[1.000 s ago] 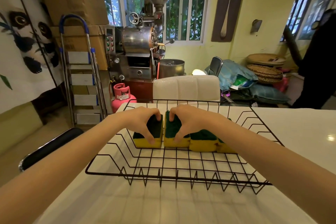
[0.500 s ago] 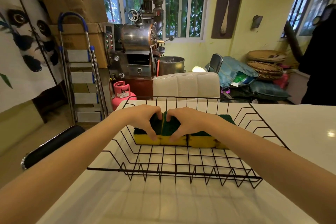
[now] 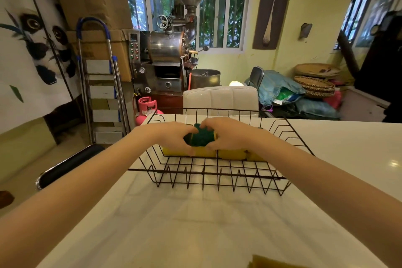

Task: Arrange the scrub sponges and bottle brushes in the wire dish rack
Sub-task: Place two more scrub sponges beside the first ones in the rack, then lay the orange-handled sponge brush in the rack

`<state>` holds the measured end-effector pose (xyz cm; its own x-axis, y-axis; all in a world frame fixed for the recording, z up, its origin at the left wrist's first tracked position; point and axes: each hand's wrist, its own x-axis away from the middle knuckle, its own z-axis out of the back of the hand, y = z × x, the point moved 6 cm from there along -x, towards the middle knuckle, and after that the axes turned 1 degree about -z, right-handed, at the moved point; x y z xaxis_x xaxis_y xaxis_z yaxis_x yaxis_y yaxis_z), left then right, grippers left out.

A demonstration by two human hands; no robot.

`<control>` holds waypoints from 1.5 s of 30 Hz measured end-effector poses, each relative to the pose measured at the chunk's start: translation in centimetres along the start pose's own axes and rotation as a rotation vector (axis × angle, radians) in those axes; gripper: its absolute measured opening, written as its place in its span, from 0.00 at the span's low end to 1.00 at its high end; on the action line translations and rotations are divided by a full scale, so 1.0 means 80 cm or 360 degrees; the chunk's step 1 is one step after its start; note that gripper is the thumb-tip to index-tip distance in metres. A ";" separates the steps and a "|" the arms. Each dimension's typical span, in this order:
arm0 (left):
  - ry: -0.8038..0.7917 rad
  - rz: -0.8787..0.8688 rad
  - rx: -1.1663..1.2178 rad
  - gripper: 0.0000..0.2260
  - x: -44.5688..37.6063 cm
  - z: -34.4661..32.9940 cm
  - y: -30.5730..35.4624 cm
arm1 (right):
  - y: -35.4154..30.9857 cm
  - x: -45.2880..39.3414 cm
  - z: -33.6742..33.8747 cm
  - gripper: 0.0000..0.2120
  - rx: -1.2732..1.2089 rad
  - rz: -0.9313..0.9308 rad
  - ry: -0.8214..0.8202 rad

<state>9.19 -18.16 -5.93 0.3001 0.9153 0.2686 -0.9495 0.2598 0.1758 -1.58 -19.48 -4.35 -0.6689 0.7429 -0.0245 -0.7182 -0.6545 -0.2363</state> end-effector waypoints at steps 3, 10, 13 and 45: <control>0.0092 -0.0103 0.0094 0.28 0.031 0.010 0.038 | -0.011 0.031 0.020 0.25 -0.0120 0.0018 0.0112; 0.0268 -0.0442 0.0392 0.24 0.101 0.003 0.136 | -0.026 0.132 0.043 0.23 -0.0368 0.0090 0.0351; 0.0372 -0.0558 0.0430 0.30 0.122 -0.011 0.174 | -0.020 0.182 0.044 0.26 -0.0458 0.0045 0.0524; 0.0020 -0.0626 -0.0015 0.30 0.127 -0.116 0.240 | 0.065 0.360 -0.047 0.06 -0.0307 -0.0395 0.0233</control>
<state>-6.85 -1.05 -8.61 0.6401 0.7491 0.1707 -0.7631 0.5943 0.2540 -23.87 -0.97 -9.95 -0.4340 0.8974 -0.0788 -0.7967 -0.4232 -0.4314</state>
